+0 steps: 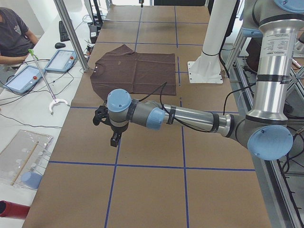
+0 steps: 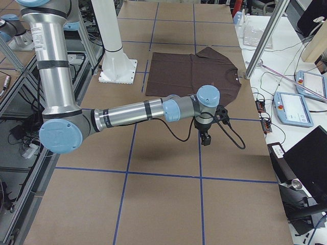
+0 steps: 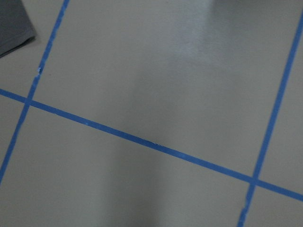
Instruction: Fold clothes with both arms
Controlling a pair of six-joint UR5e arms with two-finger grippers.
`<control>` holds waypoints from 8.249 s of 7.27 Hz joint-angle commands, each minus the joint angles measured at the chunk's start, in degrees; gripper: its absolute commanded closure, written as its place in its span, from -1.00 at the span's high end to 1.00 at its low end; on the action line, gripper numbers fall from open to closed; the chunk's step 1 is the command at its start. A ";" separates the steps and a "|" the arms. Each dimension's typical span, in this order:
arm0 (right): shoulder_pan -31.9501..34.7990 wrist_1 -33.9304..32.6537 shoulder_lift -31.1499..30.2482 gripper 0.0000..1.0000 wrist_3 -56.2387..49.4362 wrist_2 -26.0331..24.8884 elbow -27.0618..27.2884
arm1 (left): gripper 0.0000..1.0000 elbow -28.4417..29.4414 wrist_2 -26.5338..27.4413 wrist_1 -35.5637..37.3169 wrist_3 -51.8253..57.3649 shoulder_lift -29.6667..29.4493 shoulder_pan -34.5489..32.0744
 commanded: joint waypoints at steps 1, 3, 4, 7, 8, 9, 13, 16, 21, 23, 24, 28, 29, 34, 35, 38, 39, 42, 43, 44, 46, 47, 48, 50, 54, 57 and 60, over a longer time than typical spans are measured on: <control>-11.21 8.34 7.97 1.00 23.50 -0.77 -3.58 | 1.00 0.83 0.17 -3.27 -0.61 -1.35 1.20; -16.78 15.33 16.42 1.00 32.55 -4.52 -11.55 | 1.00 3.29 0.44 -3.44 -1.83 -5.14 1.98; -21.33 20.27 17.40 1.00 40.15 -9.69 -14.11 | 1.00 3.64 0.53 -4.84 -1.92 -5.06 2.34; -23.66 26.89 25.64 1.00 45.33 -14.66 -29.20 | 1.00 3.30 0.44 -6.26 -2.28 -5.32 2.34; -23.66 28.04 27.67 1.00 45.32 -15.01 -32.39 | 1.00 3.38 0.44 -6.34 -3.06 -5.32 2.34; -23.66 28.14 28.65 1.00 45.32 -15.02 -34.16 | 1.00 3.21 0.44 -6.35 -3.24 -5.41 2.34; -24.71 28.14 29.89 0.96 45.24 -16.42 -38.04 | 1.00 2.94 0.44 -6.35 -3.16 -5.50 2.34; -24.97 28.05 30.16 0.46 45.32 -16.42 -38.84 | 1.00 2.94 0.44 -6.35 -3.33 -5.50 2.34; -25.06 28.05 31.91 -1.00 45.06 -16.07 -38.84 | 1.00 3.47 0.53 -6.26 -3.33 -6.29 2.34; -25.06 27.97 34.54 -1.00 45.41 -14.85 -37.88 | 1.00 3.73 0.53 -6.26 -3.33 -6.47 2.34; -25.50 27.88 35.33 -1.00 45.50 -14.93 -36.13 | 1.00 3.73 0.44 -6.34 -3.33 -6.47 2.34; -35.40 27.70 44.73 -1.00 46.38 -30.95 -37.60 | 1.00 3.29 0.53 -6.26 -3.42 -6.56 2.34; -36.56 27.79 45.70 -1.00 46.47 -32.40 -38.48 | 1.00 3.21 0.53 -6.26 -3.59 -6.64 2.34; -36.67 27.70 45.27 1.00 49.87 -31.12 -38.40 | 1.00 6.52 1.05 -10.19 -6.32 -9.52 4.00; -35.36 25.61 45.01 1.00 50.85 -26.05 -37.27 | 1.00 9.24 1.23 -10.39 -9.10 -13.11 5.84; -31.22 1.55 35.81 1.00 50.95 -15.81 -17.53 | 1.00 10.23 12.73 -17.72 -31.64 -18.85 19.00; -29.47 -5.01 31.78 1.00 50.95 -15.55 -10.87 | 1.00 11.02 17.79 -21.51 -41.55 -20.51 23.39; -28.76 -7.11 22.87 1.00 50.16 -15.28 0.44 | 1.00 20.12 36.52 -30.03 -58.22 -25.26 35.28; -29.10 -7.10 22.60 1.00 50.16 -15.54 0.36 | 1.00 24.26 38.57 -34.34 -60.61 -26.23 36.52; -29.28 -7.02 22.68 1.00 50.51 -15.63 0.27 | 1.00 26.13 40.33 -34.56 -61.16 -27.46 37.84; -29.46 -6.66 22.86 1.00 51.04 -15.72 0.27 | 1.00 28.51 45.08 -34.56 -63.62 -28.44 41.53; -29.63 -6.66 23.12 1.00 51.04 -15.81 0.19 | 1.00 29.56 45.61 -34.56 -63.62 -29.14 41.54; -29.63 -6.66 23.30 1.00 51.12 -15.81 0.19 | 1.00 31.66 46.31 -34.65 -63.62 -30.54 41.63; -29.63 -6.66 23.48 1.00 51.13 -15.81 0.10 | 0.93 32.03 46.32 -34.91 -63.54 -30.46 41.63; -29.90 -6.66 23.56 1.00 52.18 -15.81 0.19 | 0.78 33.00 46.32 -34.91 -63.45 -30.46 41.63; -29.98 -6.66 23.56 1.00 52.18 -15.72 0.36 | -0.10 33.00 46.32 -34.91 -63.45 -30.46 41.63; -29.98 -6.66 23.56 1.00 52.27 -15.72 0.36 | -0.66 32.65 46.32 -35.00 -63.36 -30.55 41.63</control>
